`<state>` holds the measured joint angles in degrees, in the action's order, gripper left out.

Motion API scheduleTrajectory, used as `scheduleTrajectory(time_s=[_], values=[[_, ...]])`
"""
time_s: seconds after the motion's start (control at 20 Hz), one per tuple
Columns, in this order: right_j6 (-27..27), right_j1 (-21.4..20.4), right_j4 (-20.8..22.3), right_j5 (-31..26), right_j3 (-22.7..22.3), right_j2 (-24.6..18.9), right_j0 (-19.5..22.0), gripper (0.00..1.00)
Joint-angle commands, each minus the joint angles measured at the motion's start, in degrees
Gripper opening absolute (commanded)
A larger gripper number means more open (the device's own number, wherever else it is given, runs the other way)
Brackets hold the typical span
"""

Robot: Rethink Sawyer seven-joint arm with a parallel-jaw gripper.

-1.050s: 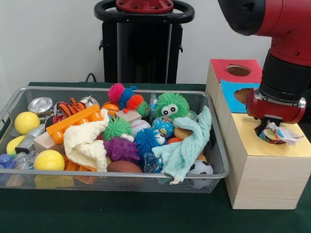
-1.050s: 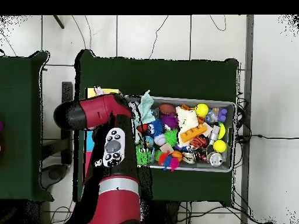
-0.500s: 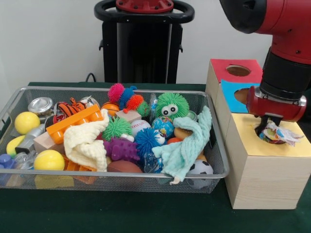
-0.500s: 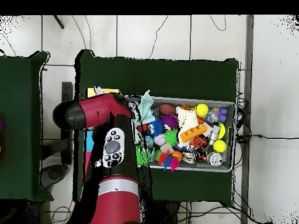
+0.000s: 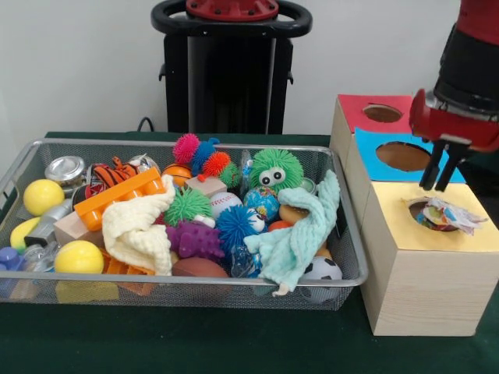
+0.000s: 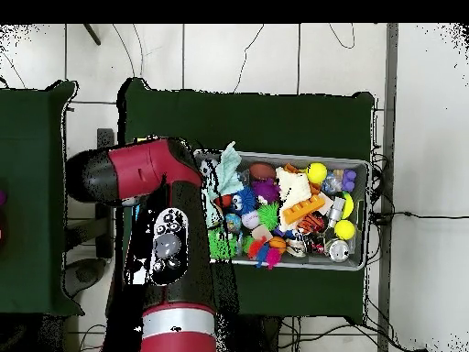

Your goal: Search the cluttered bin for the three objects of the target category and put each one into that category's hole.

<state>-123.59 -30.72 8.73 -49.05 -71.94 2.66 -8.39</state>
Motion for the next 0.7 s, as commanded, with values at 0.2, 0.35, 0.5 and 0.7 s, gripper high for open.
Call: scheduleTrajectory(time_s=[0.2,0.35,0.5,0.7], values=[[1.44,-3.68,-0.32,-7.36,-3.56,-3.41,2.01,0.00],[2.16,-2.54,0.19,-3.78,-3.31,-4.50,3.35,0.00],[3.51,-0.67,0.58,0.95,-2.63,-6.02,5.19,0.00],[6.00,0.54,2.01,5.80,-2.01,-7.98,7.02,0.00]])
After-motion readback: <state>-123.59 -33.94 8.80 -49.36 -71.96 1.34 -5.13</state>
